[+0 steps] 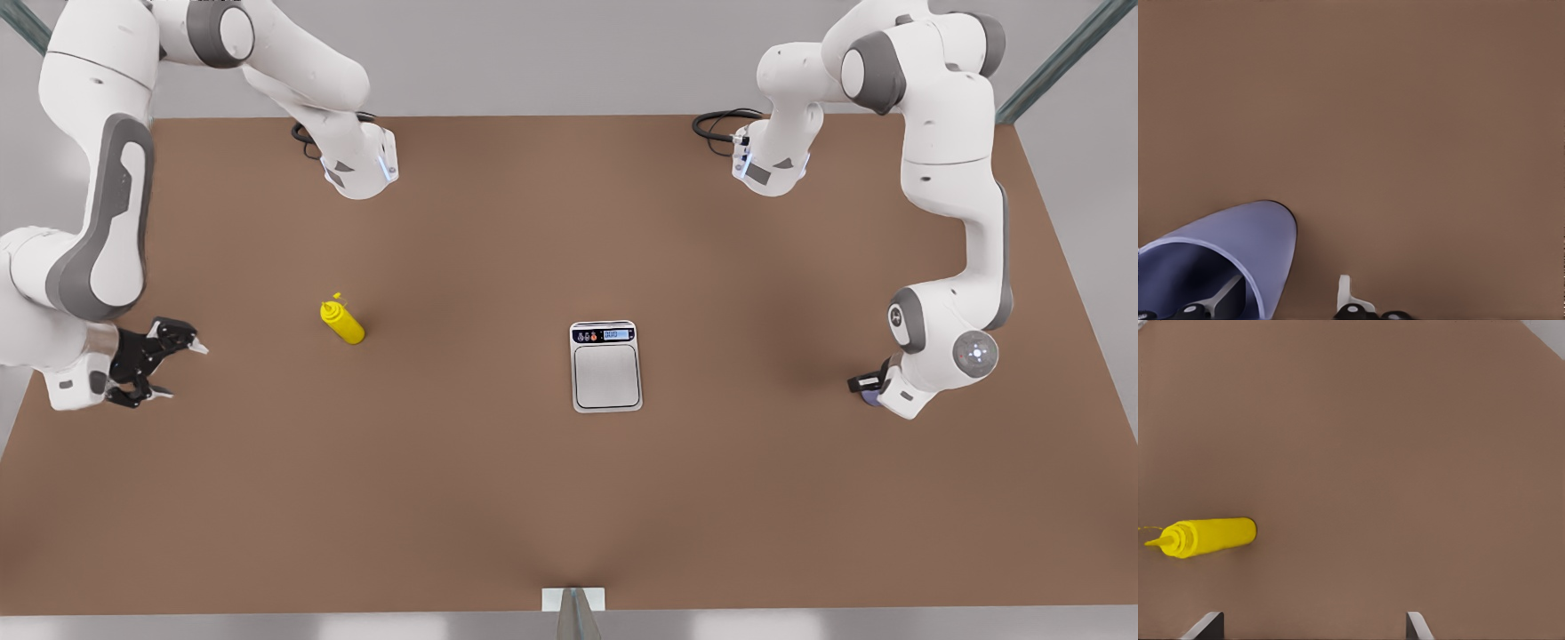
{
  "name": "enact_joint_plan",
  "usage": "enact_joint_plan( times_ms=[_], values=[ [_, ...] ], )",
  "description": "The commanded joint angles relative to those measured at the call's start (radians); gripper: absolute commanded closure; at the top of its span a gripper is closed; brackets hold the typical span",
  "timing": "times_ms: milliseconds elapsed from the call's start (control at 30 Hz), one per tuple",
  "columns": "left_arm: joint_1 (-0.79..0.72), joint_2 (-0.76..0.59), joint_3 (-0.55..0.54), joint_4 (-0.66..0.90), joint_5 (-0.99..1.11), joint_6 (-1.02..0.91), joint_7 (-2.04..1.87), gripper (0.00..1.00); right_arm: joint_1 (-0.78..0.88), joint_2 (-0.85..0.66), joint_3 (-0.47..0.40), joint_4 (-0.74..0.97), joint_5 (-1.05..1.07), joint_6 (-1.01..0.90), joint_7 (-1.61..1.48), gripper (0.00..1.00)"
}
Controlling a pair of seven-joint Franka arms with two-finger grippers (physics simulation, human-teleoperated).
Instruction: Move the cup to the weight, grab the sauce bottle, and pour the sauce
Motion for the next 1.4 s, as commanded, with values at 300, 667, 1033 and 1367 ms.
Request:
enact_joint_plan(
  times_ms=[300, 667, 1033, 1367],
  values=[
    [-0.002, 0.014, 0.009, 0.003, 0.001, 0.006, 0.039, 0.79, -0.274, 0.104, -0.001, -0.407, 0.452, 0.006, -1.019, 0.00],
    [0.000, -0.002, 0.009, 0.008, 0.001, 0.002, 0.036, 0.79, -0.193, 0.273, 0.020, -0.420, 0.462, -0.064, -1.213, 0.00],
    [-0.182, -0.046, -0.049, 0.005, -0.116, 0.057, -0.096, 0.79, -0.194, 0.332, 0.092, -0.425, 0.462, -0.073, -1.323, 0.00],
    [-0.422, -0.026, -0.049, 0.064, -0.119, 0.046, -0.481, 0.79, -0.192, 0.378, 0.140, -0.417, 0.522, -0.103, -1.352, 0.00]
  ],
)
